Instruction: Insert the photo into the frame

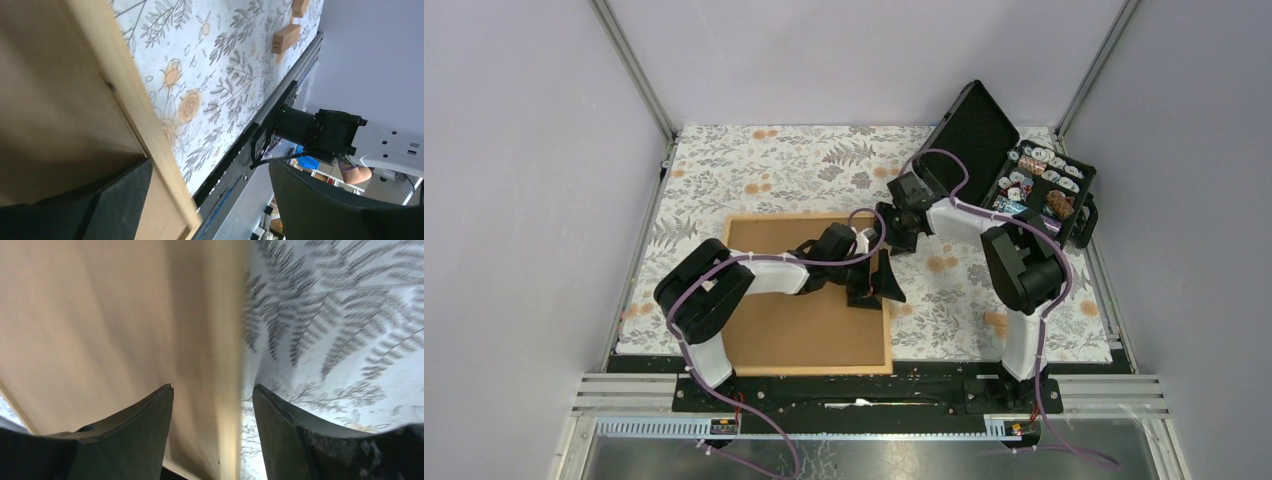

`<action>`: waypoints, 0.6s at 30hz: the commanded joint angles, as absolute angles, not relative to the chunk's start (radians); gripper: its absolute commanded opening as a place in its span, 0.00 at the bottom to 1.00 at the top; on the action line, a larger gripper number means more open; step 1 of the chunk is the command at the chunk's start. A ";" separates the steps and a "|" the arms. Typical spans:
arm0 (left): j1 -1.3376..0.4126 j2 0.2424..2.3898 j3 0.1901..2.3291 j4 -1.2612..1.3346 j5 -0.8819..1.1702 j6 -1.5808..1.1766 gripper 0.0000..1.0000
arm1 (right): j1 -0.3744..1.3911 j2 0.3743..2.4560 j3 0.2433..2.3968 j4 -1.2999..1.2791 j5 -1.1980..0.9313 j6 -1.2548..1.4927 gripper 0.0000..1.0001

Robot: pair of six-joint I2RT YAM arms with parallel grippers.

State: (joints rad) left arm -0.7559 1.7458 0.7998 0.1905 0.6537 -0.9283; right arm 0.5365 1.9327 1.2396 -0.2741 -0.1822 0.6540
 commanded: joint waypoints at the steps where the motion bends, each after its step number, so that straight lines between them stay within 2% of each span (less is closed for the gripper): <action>1: -0.814 1.829 0.872 0.125 0.678 -0.927 0.93 | 0.555 1.991 1.356 -0.328 -0.135 0.562 0.69; 3: -0.774 1.818 0.927 0.025 0.642 -0.859 0.93 | 0.539 1.980 1.356 -0.375 -0.103 0.526 0.70; 6: -0.686 1.762 0.949 -0.070 0.614 -0.788 0.94 | 0.506 1.956 1.344 -0.409 -0.167 0.476 0.70; 9: -0.577 1.706 0.944 -0.149 0.596 -0.716 0.94 | 0.493 1.942 1.360 -0.465 -0.233 0.421 0.65; 13: -0.453 1.674 0.917 -0.181 0.600 -0.679 0.94 | 0.484 1.894 1.313 -0.475 -0.266 0.457 0.52; 18: -0.409 1.683 0.882 -0.155 0.569 -0.684 0.94 | 0.486 1.848 1.203 -0.423 -0.373 0.515 0.33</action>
State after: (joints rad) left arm -0.4046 1.7100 0.9123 -0.1417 0.5964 -0.7227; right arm 0.4892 1.9282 1.2705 -0.4309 -0.2600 0.4805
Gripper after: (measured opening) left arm 0.937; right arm 0.369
